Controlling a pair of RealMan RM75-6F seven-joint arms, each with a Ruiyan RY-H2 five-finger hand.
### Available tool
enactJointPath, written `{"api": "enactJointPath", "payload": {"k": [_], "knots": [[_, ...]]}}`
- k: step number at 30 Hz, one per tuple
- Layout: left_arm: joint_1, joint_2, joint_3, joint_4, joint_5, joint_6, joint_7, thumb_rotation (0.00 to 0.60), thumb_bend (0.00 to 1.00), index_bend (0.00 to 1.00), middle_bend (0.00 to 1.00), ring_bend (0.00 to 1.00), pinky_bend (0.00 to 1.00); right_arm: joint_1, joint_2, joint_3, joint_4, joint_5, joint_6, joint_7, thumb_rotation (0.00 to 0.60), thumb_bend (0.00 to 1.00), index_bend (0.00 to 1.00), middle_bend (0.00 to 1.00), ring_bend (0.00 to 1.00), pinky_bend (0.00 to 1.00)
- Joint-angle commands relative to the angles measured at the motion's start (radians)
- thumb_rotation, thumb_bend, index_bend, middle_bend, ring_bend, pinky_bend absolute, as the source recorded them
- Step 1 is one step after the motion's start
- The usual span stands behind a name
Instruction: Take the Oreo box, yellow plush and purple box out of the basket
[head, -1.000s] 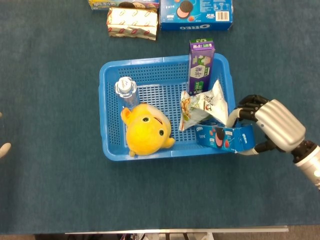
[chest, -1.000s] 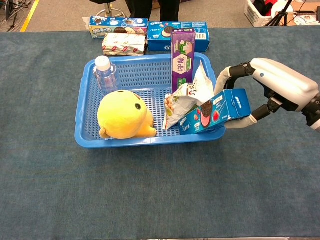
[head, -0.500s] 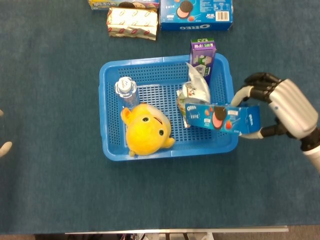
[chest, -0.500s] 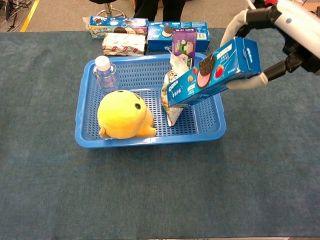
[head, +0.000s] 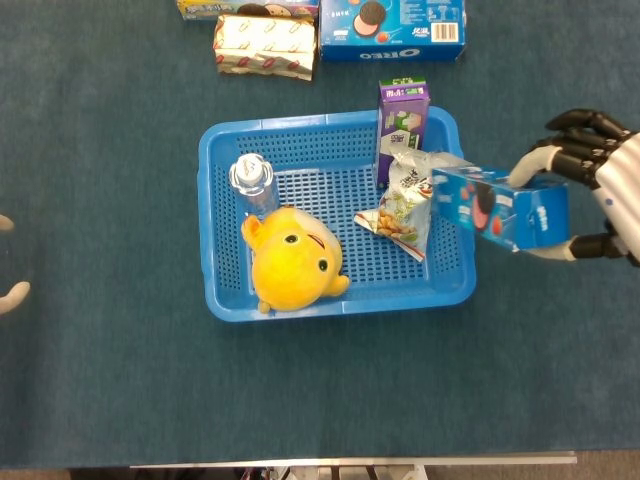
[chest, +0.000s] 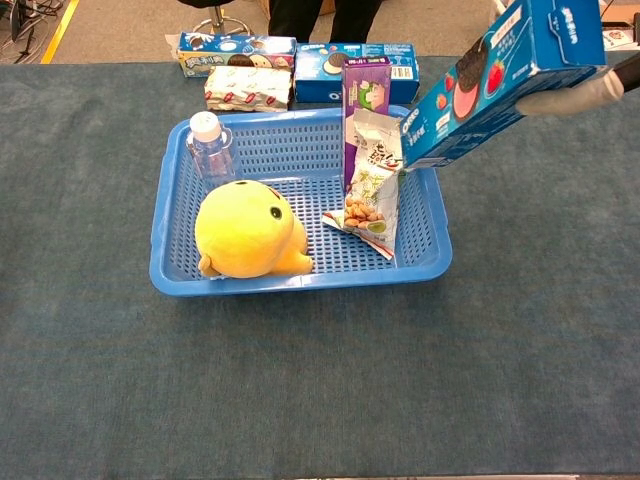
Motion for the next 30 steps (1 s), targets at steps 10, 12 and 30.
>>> {"api": "enactJointPath", "payload": {"k": [10, 12, 30], "knots": [[-0.004, -0.004, 0.002, -0.003, 0.001, -0.005, 0.007, 0.600, 0.01, 0.36, 0.33, 0.16, 0.16, -0.040, 0.188, -0.069, -0.135, 0.133, -0.147, -0.246, 0.600, 0.00, 0.66, 0.64, 0.49, 0.30], [-0.004, -0.005, 0.003, -0.003, 0.000, -0.006, 0.007, 0.600, 0.01, 0.36, 0.33, 0.16, 0.16, -0.044, 0.206, -0.085, -0.146, 0.157, -0.176, -0.267, 0.600, 0.00, 0.66, 0.64, 0.49, 0.30], [-0.008, -0.004, 0.005, -0.006, -0.009, -0.021, 0.014, 0.600, 0.01, 0.36, 0.33, 0.16, 0.16, -0.112, 0.177, -0.179, -0.094, 0.218, -0.251, -0.256, 0.600, 0.00, 0.66, 0.64, 0.49, 0.30]]}}
